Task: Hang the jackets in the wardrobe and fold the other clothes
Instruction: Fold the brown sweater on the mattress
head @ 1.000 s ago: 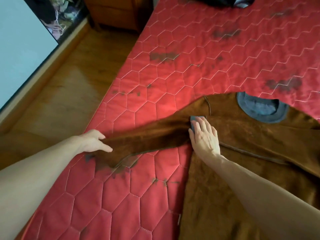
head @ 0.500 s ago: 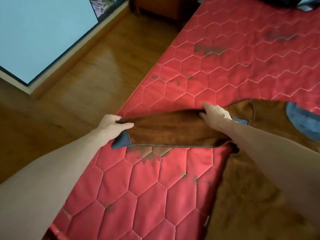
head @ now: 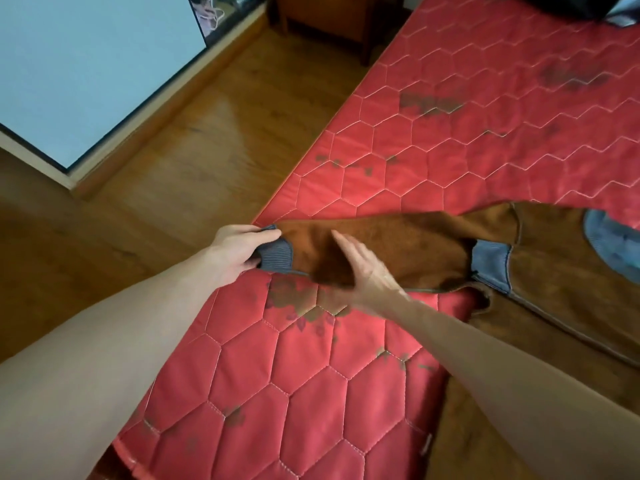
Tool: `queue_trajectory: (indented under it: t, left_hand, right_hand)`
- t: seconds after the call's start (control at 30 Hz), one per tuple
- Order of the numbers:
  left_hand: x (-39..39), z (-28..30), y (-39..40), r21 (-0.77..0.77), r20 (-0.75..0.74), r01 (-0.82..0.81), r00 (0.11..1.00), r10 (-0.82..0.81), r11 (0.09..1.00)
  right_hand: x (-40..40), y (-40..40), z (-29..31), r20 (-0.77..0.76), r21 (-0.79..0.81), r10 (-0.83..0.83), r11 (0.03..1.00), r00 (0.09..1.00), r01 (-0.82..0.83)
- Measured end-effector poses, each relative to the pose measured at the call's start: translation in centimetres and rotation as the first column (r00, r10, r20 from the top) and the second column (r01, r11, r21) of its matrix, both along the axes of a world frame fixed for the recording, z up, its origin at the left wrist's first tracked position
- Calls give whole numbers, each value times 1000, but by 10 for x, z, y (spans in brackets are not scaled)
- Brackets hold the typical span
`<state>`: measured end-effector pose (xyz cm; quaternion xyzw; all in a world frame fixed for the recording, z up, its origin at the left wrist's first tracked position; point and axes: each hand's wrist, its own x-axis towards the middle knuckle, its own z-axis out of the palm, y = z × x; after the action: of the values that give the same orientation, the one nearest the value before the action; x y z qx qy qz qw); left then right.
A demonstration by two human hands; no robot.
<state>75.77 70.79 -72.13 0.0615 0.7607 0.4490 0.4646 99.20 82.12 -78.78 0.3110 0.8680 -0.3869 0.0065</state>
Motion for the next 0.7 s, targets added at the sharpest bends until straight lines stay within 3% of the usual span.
queue_trajectory:
  t: [0.07,0.13,0.2,0.3,0.37,0.43,0.5,0.53,0.63,0.7]
  left_hand:
    - [12,11,14,30,86,68,994,-71,997]
    - [30,20,30,52,133,152,978,-158,987]
    - [50,30,49,80,175,183,965,-195,980]
    - [85,41,81,122,234,120,961,-146,985]
    - [110,43,102,126,107,92,989,-106,988]
    - [136,34,118,92,-183,131,977,-112,987]
    - [161,22,123,7,-433,210,882,-187,978]
    - [178,14,127,-29,-525,255,819,-232,966]
    - [236,-9,141,-199,-536,449,694,-480,871]
    - [277,-4,150,-258,-403,503,720,-565,825]
  right_hand:
    - [-19,-26,14,-122,-139,11,990,992,-28]
    - [-34,-42,27,-225,-248,-204,958,953,146]
    - [-36,-38,37,-276,-358,-492,850,826,387]
    - [-16,-6,53,-292,-420,-688,716,664,558]
    - [3,20,65,-302,-466,-778,625,551,627]
    - [31,48,79,-240,-650,-921,388,308,653]
    - [63,75,87,-113,-796,-990,144,89,588]
    - [88,89,92,-69,-807,-997,72,27,586]
    - [173,129,103,-67,-793,-992,-13,-108,609]
    - [236,149,109,-87,-760,-975,-68,-205,646]
